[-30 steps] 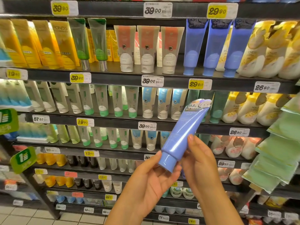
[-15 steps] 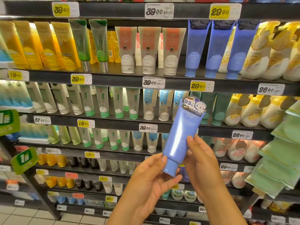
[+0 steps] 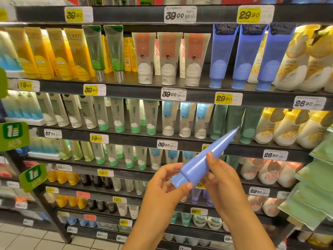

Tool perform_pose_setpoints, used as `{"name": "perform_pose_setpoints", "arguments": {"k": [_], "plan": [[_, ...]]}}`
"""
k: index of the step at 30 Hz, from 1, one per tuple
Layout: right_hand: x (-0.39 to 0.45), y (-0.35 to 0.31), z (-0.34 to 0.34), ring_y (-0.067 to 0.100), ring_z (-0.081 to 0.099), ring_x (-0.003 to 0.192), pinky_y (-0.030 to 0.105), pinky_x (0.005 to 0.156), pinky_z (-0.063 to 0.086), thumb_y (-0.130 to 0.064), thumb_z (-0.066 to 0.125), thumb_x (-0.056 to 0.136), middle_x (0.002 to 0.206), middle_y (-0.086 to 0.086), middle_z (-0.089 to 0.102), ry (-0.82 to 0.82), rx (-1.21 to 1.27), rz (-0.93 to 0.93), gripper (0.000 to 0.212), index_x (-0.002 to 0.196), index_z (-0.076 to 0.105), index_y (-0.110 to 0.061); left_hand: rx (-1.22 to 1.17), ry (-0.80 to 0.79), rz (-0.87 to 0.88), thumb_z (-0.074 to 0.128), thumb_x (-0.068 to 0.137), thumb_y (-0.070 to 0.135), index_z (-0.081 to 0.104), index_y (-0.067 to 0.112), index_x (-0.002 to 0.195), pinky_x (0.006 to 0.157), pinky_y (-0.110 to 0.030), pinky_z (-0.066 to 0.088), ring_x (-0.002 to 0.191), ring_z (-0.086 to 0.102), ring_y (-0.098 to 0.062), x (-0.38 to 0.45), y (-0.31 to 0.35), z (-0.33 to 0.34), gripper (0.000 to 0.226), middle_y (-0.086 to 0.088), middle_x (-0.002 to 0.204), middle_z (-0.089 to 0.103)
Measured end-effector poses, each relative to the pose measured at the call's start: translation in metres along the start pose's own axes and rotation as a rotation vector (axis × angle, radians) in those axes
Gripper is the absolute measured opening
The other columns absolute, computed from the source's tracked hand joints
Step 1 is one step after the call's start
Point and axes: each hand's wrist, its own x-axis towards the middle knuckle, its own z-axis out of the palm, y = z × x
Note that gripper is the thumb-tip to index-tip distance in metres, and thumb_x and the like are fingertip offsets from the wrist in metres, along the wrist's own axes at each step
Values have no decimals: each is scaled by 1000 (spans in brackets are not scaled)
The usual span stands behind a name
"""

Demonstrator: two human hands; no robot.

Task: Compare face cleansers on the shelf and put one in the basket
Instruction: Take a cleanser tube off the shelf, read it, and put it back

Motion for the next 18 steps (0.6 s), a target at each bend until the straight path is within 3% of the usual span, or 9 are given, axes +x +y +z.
{"name": "perform_pose_setpoints", "arguments": {"k": [2, 4, 6, 9, 13, 16, 18], "plan": [[1, 1, -1, 23, 64, 64, 28, 45, 46, -39, 56, 77, 77, 13, 69, -10, 24, 34, 36, 87, 60, -4, 48, -15, 37, 71, 73, -4, 65, 18, 100, 59, -14, 50, 68, 65, -4, 0, 2, -1, 35, 11, 87, 71], [3, 2, -1, 25, 65, 63, 32, 49, 45, -37, 54, 80, 78, 13, 71, -13, 62, 47, 37, 90, 59, -2, 83, -14, 75, 72, 72, -5, 64, 20, 100, 60, -12, 49, 71, 64, -1, 1, 2, 0, 38, 5, 94, 69], [5, 3, 0, 26, 68, 65, 33, 50, 48, -34, 51, 82, 78, 14, 72, -17, 142, 45, 37, 92, 58, 0, 123, -9, 118, 72, 71, -7, 64, 22, 100, 64, -11, 49, 78, 64, 3, 2, 1, 1, 42, -2, 108, 60], [8, 5, 0, 25, 71, 69, 31, 49, 52, -27, 49, 84, 75, 13, 72, -6, 263, 35, 30, 93, 57, 0, 173, -4, 160, 74, 71, -6, 63, 29, 99, 69, -13, 50, 87, 64, -2, 5, -3, 2, 46, -4, 113, 55], [14, 8, -1, 32, 65, 88, 49, 79, 51, -22, 49, 83, 83, 15, 69, 57, 329, 28, 26, 95, 59, -1, 207, 11, 184, 73, 71, -7, 62, 29, 99, 70, -13, 51, 88, 63, -1, 8, -8, 2, 47, -5, 113, 57], [14, 8, -1, 24, 68, 76, 40, 57, 50, -20, 45, 85, 81, 12, 69, 14, 323, 25, 23, 95, 59, -5, 214, 24, 167, 71, 72, -8, 61, 27, 101, 66, -11, 50, 82, 63, 3, 9, -9, 3, 47, -7, 112, 56], [14, 9, -2, 22, 68, 76, 38, 59, 51, -20, 45, 83, 85, 12, 70, 4, 338, 8, 24, 95, 60, -6, 210, 33, 161, 70, 73, -10, 61, 27, 100, 62, -10, 49, 80, 63, 4, 9, -9, 2, 46, -7, 112, 56]]}}
